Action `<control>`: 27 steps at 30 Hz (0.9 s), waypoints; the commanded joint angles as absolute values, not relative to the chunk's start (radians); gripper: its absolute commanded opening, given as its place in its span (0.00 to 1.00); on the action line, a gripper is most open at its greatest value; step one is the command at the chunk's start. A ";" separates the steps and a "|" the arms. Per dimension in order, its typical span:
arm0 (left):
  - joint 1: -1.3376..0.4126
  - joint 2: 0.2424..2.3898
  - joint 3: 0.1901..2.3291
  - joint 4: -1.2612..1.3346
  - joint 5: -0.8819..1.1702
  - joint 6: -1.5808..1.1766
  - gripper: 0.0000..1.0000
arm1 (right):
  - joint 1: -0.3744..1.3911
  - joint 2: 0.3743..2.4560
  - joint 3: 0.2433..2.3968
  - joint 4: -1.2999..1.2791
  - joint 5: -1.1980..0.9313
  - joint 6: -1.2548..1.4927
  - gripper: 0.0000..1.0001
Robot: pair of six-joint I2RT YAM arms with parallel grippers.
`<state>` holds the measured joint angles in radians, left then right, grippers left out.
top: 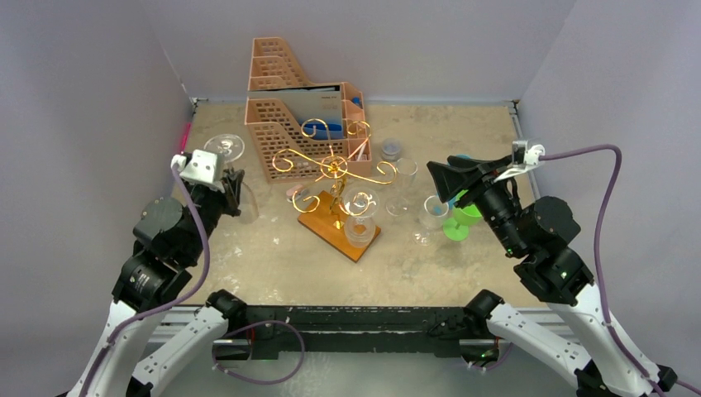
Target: Place the wine glass upside down on the wine glass rack
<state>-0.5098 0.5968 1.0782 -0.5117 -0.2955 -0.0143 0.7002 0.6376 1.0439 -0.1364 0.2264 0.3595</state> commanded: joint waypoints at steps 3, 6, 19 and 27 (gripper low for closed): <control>-0.506 0.495 0.988 -0.497 -0.072 0.047 0.00 | 0.704 0.620 1.042 -0.132 0.260 0.371 0.58; -0.506 0.473 0.964 -0.500 0.006 0.069 0.00 | 0.703 0.619 1.040 -0.134 0.262 0.375 0.58; -0.506 0.473 0.789 -0.281 0.224 0.060 0.00 | 0.703 0.615 1.031 -0.142 0.267 0.377 0.58; -0.506 0.547 0.765 -0.184 0.247 0.040 0.00 | 0.703 0.606 1.020 -0.145 0.265 0.388 0.58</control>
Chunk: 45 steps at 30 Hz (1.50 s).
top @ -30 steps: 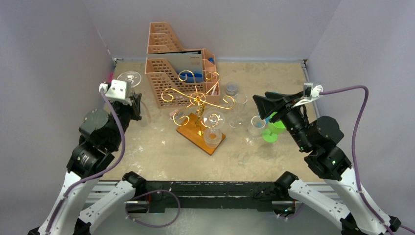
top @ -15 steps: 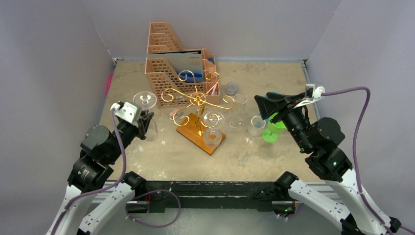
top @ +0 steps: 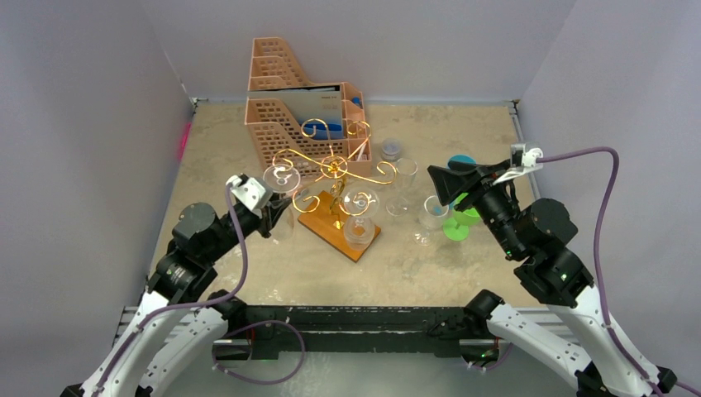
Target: Place the wine glass upside down on the wine glass rack
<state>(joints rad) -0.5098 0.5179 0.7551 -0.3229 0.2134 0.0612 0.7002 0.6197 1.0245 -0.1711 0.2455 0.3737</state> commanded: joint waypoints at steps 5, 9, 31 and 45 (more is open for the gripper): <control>-0.506 0.571 0.759 -0.154 0.157 0.016 0.00 | 0.703 0.604 1.011 -0.137 0.264 0.386 0.58; -0.506 0.586 0.729 -0.103 0.153 -0.021 0.00 | 0.703 0.595 1.011 -0.146 0.305 0.347 0.59; -0.506 0.692 0.609 0.261 0.175 -0.042 0.00 | 0.704 0.603 1.034 -0.192 0.285 0.374 0.60; -0.506 0.678 0.558 0.329 -0.059 -0.085 0.00 | 0.703 0.608 1.031 -0.201 0.283 0.379 0.59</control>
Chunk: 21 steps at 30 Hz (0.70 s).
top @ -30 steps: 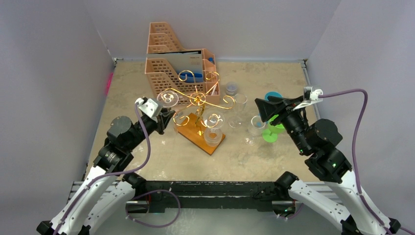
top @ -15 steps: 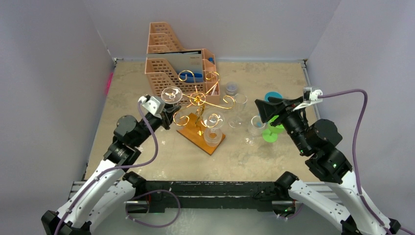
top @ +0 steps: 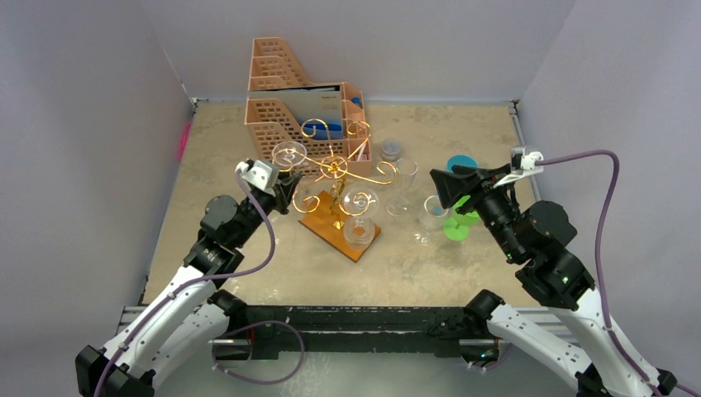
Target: Place the wine glass upside down on the wine glass rack
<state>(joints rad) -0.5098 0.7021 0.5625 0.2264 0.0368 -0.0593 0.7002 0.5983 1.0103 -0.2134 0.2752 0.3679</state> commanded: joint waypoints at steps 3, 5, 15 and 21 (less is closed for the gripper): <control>-0.506 0.668 0.546 0.349 -0.092 -0.092 0.00 | 0.703 0.608 1.031 -0.205 0.281 0.379 0.59; -0.506 0.659 0.541 0.354 -0.116 -0.096 0.00 | 0.703 0.607 1.030 -0.206 0.282 0.378 0.60; -0.506 0.585 0.519 0.307 -0.123 -0.093 0.00 | 0.703 0.609 1.026 -0.204 0.283 0.377 0.60; -0.506 0.536 0.493 0.270 -0.011 -0.078 0.00 | 0.703 0.603 1.023 -0.206 0.284 0.375 0.60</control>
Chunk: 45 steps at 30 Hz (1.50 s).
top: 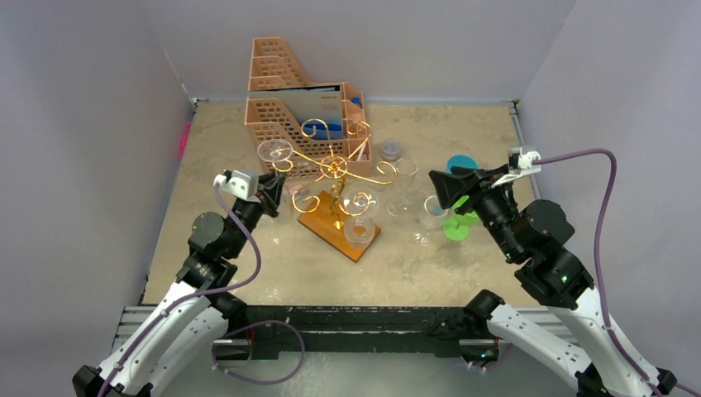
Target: Place the wine glass upside down on the wine glass rack
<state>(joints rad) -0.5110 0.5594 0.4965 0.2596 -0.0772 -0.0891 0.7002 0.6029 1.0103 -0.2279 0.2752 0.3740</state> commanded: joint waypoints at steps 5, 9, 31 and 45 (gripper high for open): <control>-0.506 0.543 0.492 0.264 0.063 -0.076 0.00 | 0.703 0.603 1.025 -0.208 0.283 0.376 0.60; -0.506 0.567 0.498 0.263 0.085 -0.071 0.00 | 0.703 0.600 1.025 -0.212 0.284 0.376 0.60; -0.506 0.459 0.519 0.087 -0.017 -0.194 0.49 | 0.703 0.592 1.016 -0.271 0.291 0.377 0.62; -0.506 0.318 0.686 -0.404 -0.093 -0.358 0.52 | 0.704 0.839 1.270 -0.850 0.320 0.532 0.66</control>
